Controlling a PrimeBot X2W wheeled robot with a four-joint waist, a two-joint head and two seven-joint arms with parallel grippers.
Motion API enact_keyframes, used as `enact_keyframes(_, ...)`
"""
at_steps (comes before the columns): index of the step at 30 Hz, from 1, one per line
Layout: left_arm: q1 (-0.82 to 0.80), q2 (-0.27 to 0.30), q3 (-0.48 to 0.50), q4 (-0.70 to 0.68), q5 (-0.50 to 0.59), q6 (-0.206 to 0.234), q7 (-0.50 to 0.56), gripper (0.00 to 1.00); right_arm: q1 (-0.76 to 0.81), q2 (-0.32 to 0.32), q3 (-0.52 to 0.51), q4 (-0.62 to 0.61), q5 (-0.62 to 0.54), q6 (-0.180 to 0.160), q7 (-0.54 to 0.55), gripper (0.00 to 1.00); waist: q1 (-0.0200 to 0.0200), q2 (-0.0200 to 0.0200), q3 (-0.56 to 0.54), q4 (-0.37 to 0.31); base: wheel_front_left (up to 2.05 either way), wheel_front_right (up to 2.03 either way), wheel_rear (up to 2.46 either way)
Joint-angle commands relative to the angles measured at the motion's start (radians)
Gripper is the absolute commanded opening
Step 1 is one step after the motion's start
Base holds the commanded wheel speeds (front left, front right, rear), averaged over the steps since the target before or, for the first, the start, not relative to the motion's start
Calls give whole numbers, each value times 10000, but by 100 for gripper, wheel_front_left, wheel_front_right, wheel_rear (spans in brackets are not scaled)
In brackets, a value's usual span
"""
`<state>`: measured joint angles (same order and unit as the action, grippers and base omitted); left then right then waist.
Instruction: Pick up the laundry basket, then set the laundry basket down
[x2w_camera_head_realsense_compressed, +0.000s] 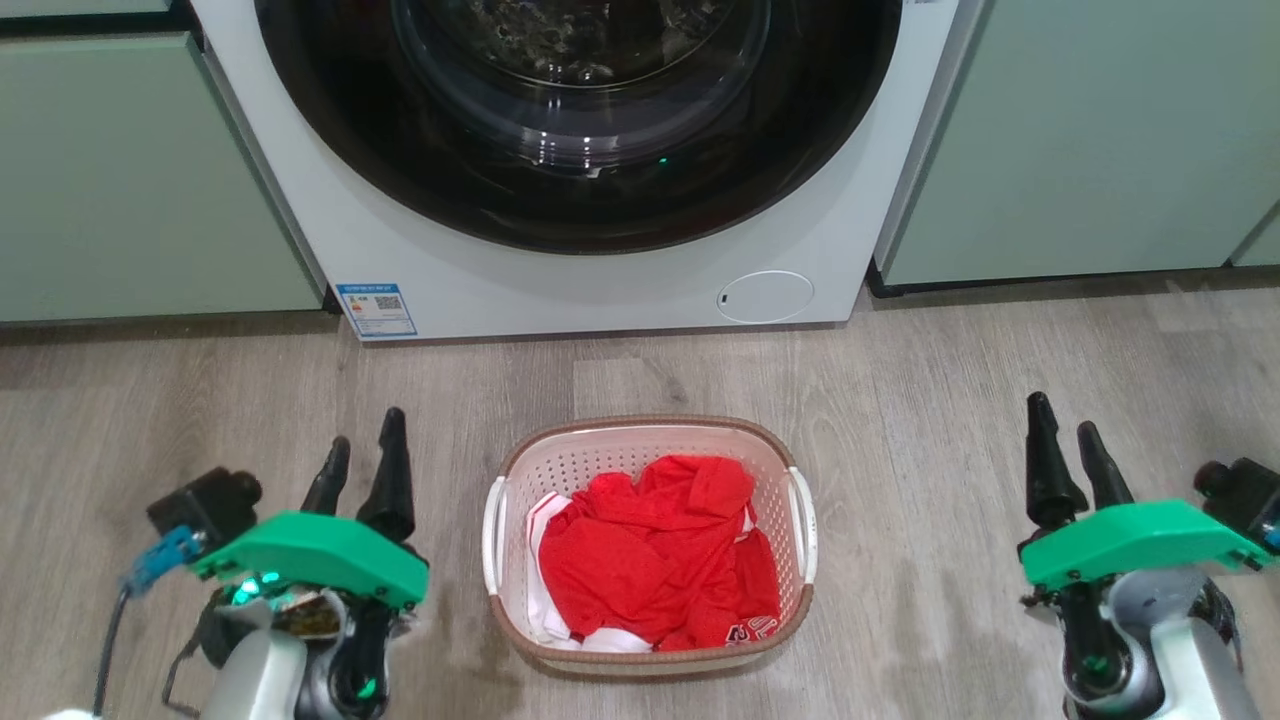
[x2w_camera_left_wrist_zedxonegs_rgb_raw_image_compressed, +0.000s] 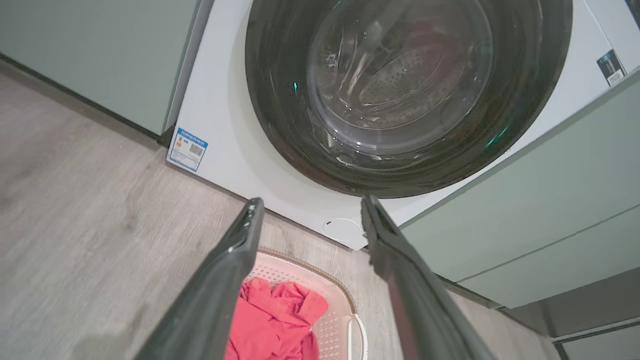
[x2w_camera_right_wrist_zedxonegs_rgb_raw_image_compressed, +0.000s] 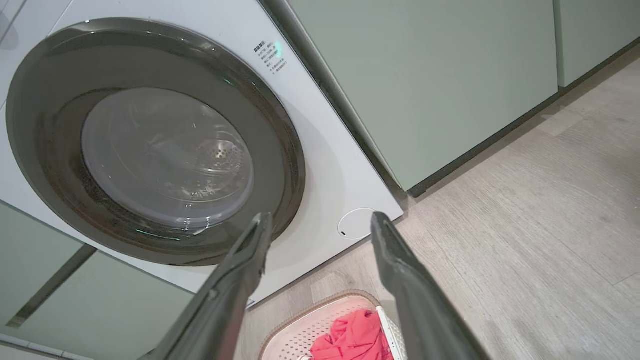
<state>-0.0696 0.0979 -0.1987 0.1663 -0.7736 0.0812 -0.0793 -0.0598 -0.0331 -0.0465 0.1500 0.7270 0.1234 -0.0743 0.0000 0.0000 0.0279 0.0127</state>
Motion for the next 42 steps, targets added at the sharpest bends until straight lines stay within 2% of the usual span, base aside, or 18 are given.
enact_keyframes(1, -610, 239, 17, -251, 421, 16, -120, 100, -524, -112, 199, -363, -376, 40, -187, 100, 0, 0, -3, 7, 0, 0, 0)
enact_keyframes(5, -718, 426, -365, 13, 1180, 236, -209, 100, -550, -115, 312, -325, -751, 42, -275, 100, 0, 0, -11, 16, 0, 0, 0)
enact_keyframes(8, -930, 518, -770, -7, 1836, 668, -328, 100, -637, -119, 425, -465, -1249, 44, -392, 100, 0, 0, -14, 31, 0, 0, 0)
enact_keyframes(9, -930, 518, -770, -7, 1836, 668, -328, 100, -637, -119, 425, -465, -1249, 44, -392, 100, 0, 0, -14, 31, 0, 0, 0)
enact_keyframes(10, -1055, 612, -912, -181, 2146, 959, -387, 100, -691, -121, 472, -602, -1548, 45, -451, 100, 0, 0, -13, 38, 0, 0, 0)
enact_keyframes(11, -1055, 612, -912, -181, 2146, 959, -387, 100, -691, -121, 472, -602, -1548, 45, -451, 100, 0, 0, -13, 38, 0, 0, 0)
enact_keyframes(16, -1267, 803, -1013, -943, 2689, 1964, -535, 100, -863, -127, 502, -1239, -2161, 48, -598, 100, 0, 0, 0, 32, 0, 0, 0)
enact_keyframes(19, -1354, 965, -1247, -1362, 2966, 2329, -624, 100, -872, -130, 598, -1478, -2560, 50, -686, 100, 0, 0, 26, 28, 0, 0, 0)
enact_keyframes(22, -1413, 1047, -1566, -1461, 3039, 2329, -713, 100, -828, -133, 761, -1461, -2932, 52, -774, 100, 0, 0, 45, 37, 0, 0, 0)
enact_keyframes(27, -1297, 966, -1955, -702, 2811, 1633, -861, 100, -773, -138, 949, -777, -3505, 55, -920, 100, 0, 0, 22, 49, 0, 0, 0)
enact_keyframes(30, -1389, 898, -1966, -429, 3058, 1466, -950, 100, -891, -141, 994, -744, -3904, 56, -1008, 100, 0, 0, 36, 56, 0, 0, 0)
enact_keyframes(35, -1601, 648, -1497, -790, 3459, 1415, -1098, 100, -1059, -146, 979, -1157, -4458, 59, -1155, 100, 0, 0, 76, 88, 0, 0, 0)
enact_keyframes(42, -1686, 471, -1021, -2228, 4972, 1773, -1306, 100, -1147, -153, 1054, -2102, -5203, 63, -1361, 100, 0, 0, 151, 112, 0, 0, 0)
